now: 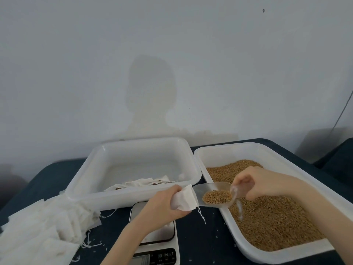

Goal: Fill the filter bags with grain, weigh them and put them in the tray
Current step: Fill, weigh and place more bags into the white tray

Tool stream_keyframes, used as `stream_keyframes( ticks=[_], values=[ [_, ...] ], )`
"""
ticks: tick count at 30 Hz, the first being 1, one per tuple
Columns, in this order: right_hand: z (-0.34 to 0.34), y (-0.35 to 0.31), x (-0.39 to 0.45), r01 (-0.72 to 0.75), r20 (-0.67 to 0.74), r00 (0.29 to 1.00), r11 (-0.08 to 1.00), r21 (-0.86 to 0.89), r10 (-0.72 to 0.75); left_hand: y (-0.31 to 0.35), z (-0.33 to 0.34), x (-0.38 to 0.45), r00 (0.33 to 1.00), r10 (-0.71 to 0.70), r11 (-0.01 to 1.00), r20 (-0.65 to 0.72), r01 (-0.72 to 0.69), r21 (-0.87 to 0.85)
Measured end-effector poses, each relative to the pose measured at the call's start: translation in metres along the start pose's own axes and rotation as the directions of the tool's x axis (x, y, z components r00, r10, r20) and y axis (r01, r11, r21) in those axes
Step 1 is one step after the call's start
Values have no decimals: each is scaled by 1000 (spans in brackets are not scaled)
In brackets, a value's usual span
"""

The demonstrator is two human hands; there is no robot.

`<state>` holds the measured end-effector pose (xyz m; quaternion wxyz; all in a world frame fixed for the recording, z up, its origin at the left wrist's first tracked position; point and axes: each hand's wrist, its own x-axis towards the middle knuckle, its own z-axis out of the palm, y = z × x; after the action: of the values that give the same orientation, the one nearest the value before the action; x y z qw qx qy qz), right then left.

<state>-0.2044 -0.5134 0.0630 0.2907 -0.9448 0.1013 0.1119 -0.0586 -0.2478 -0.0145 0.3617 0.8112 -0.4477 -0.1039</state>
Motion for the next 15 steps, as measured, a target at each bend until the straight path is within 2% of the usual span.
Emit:
stream_keyframes(
  ticks=[6,10,15],
  values=[
    [7,-11,14,24,-40,999,999,-40,-26,5,-6,-4,999,34,989,-4,-34,141],
    [7,-17,19,82,-5,997,996,-22,-82,7,-10,-3,998,57,978,-30,-50,203],
    [8,-22,23,95,10,995,995,10,-95,8,-13,-5,992,101,973,-73,-83,217]
  ],
)
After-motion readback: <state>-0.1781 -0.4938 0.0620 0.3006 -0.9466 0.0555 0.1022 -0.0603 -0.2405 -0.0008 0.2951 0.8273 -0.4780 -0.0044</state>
